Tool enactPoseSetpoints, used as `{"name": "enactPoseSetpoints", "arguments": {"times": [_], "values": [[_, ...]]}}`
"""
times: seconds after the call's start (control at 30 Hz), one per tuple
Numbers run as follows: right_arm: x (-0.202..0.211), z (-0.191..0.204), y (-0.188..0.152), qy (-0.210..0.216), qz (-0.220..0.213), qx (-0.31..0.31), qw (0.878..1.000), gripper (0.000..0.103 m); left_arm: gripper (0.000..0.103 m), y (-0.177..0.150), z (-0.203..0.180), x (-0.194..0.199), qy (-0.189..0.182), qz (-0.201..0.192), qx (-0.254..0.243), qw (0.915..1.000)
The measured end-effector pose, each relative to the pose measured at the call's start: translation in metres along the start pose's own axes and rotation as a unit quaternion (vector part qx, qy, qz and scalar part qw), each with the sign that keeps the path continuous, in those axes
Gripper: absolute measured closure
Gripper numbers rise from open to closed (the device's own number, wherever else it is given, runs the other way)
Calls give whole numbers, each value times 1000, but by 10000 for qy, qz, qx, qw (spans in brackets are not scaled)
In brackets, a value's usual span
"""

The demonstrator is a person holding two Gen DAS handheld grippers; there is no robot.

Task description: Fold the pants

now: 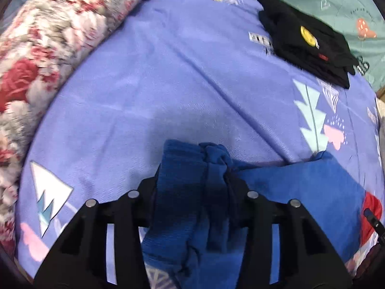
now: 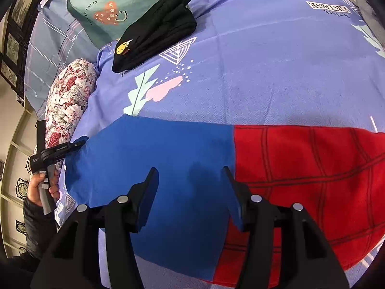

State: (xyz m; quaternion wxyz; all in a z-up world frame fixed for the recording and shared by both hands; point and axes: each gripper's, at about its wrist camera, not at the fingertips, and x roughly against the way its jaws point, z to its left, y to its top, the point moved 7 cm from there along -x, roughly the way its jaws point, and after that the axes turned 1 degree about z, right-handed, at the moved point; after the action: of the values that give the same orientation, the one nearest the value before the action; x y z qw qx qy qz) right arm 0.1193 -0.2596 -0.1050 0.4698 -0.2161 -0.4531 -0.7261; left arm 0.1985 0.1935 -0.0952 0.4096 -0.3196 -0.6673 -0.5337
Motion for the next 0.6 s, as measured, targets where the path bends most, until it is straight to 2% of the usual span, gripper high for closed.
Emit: {"name": "enactPoseSetpoints", "arguments": {"times": [0.1,0.17,0.2,0.27,0.33,0.43,0.5,0.6], "values": [[0,1,-1,-27,-53,88,9999,49,55,-2,13,14,-113,-150,388,9991],[-4,-3,-4,-36,11,62,10000,49,47,-8,23,-6,-4,70,487,9988],[-7,-8,-6,-97,68,13,9999,47,37,-10,29,-16,71,185,554,9983],[-10,-18,-8,-261,148,-73,9995,47,31,-12,37,-23,-56,246,801,9965],[-6,-22,-9,-242,123,-100,9996,47,18,-12,43,-17,-16,228,983,9949],[8,-28,-11,-333,13,-176,9993,47,16,-13,49,0,113,125,1109,9937],[24,-35,-10,-404,-192,-213,9988,47,15,-15,49,19,541,-65,983,9937],[56,-56,-6,-682,-571,-362,9954,46,11,-17,33,44,865,-419,635,9933]]}}
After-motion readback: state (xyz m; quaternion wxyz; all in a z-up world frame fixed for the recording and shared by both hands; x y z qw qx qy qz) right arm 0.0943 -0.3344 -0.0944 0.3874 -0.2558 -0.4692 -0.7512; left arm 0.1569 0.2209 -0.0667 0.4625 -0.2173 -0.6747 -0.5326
